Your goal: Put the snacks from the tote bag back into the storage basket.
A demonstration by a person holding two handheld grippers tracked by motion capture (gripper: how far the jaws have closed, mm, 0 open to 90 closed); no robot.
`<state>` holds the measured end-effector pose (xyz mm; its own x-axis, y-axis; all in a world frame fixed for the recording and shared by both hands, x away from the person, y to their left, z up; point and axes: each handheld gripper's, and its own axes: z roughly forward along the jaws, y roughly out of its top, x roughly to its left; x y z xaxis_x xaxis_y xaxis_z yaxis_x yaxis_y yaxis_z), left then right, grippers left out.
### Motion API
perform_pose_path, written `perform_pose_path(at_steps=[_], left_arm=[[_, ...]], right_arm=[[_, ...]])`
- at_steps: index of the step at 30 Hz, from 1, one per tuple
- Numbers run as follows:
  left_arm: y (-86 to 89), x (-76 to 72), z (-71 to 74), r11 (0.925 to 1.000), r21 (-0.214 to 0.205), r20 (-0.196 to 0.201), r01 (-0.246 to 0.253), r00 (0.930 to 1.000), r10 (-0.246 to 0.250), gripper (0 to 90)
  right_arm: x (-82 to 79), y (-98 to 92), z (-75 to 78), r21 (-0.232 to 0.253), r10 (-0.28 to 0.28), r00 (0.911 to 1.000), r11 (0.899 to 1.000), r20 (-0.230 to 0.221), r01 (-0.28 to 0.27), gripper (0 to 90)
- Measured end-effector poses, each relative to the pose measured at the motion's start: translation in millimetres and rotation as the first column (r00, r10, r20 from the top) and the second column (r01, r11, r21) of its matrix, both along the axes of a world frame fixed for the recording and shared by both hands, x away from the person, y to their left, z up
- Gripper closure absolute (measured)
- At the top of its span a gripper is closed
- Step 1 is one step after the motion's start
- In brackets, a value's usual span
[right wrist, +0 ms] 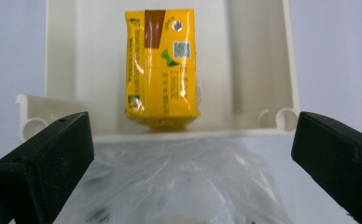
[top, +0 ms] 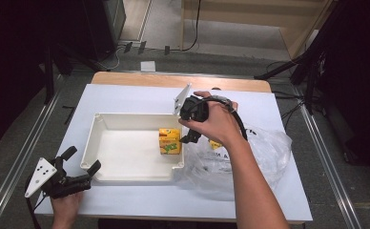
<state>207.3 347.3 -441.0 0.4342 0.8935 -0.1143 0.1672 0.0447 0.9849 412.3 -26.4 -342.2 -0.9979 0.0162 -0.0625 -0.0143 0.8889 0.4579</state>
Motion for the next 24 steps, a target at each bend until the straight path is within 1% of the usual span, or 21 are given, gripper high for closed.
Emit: perform_pose_path(at_steps=[3,5,9,13,15,19,24], left_arm=[[0.1,0.0,0.0,1.0,0.001,-0.001,0.0,1.0,0.0,0.0],[0.2,-0.1,0.0,1.0,0.001,0.0,0.0,1.0,0.0,0.0],[0.5,-0.1,0.0,1.0,-0.002,-0.001,-0.001,1.0,0.001,0.0],[0.7,-0.1,-0.1,1.0,-0.002,-0.001,-0.002,1.0,0.002,0.0],[0.7,-0.1,-0.1,1.0,-0.002,-0.001,-0.003,1.0,0.003,0.0],[1.3,-0.1,-0.1,1.0,-0.003,-0.002,-0.002,1.0,0.002,0.0],[2.3,0.0,-0.1,0.9999,-0.011,-0.002,-0.003,1.0,0.003,0.0]], right_arm=[[-1.8,-10.0,2.4,0.002,-0.013,0.9999,1.0,0.006,0.013,0.0],[-2.9,-16.0,3.3,0.005,-0.023,0.9997,1.0,-0.001,0.023,0.3],[-5.8,-27.2,4.0,0.009,-0.044,0.999,0.999,0.008,0.044,2.6],[-8.6,-39.5,2.2,0.009,-0.062,0.998,0.998,0.007,0.062,4.5],[-9.8,-45.7,1.1,0.003,-0.074,0.9972,0.997,-0.012,0.074,5.2],[-11.9,-58.7,-2.3,0.013,-0.091,0.9958,0.996,-0.002,0.091,7.2],[-15.4,-73.6,-6.6,0.017,-0.119,0.9929,0.993,-0.008,0.119,8.6]])
